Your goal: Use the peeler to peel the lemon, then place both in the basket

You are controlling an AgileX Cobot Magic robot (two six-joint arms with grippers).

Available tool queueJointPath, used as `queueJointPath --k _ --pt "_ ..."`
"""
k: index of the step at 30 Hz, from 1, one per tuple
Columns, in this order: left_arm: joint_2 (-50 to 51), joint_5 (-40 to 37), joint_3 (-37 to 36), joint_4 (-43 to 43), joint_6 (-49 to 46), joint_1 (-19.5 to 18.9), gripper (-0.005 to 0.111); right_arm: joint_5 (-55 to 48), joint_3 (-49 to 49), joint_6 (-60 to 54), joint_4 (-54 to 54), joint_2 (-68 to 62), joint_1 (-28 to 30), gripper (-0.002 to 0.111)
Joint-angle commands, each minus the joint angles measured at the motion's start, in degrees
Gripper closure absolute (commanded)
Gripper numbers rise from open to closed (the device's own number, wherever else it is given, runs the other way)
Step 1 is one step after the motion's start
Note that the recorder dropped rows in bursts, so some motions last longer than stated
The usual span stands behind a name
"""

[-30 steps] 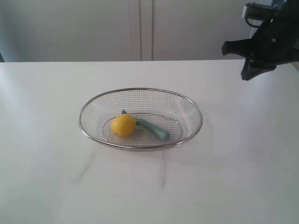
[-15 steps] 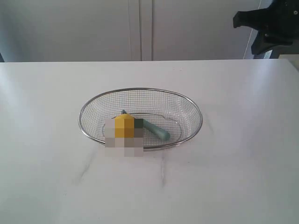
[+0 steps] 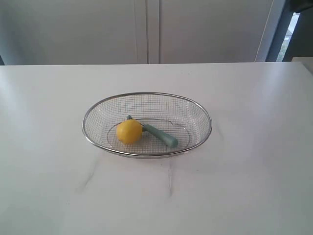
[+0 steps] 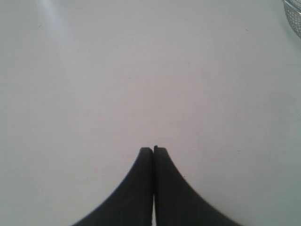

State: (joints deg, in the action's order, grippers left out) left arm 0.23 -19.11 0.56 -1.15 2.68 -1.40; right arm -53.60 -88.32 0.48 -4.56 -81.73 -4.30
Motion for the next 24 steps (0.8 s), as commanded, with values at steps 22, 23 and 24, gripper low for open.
queueJointPath --k 22,23,24 --pt "-0.2 -0.2 -0.6 0.0 0.1 -0.2 0.107 8.2 38.7 -0.5 9.2 40.8 0.3 0.108" --pt "-0.2 -0.2 -0.6 0.0 0.1 -0.2 0.107 8.8 40.7 -0.5 9.2 42.4 0.3 0.108" --pt "-0.2 -0.2 -0.6 0.0 0.1 -0.2 0.107 9.3 42.2 -0.5 9.2 43.7 0.3 0.108"
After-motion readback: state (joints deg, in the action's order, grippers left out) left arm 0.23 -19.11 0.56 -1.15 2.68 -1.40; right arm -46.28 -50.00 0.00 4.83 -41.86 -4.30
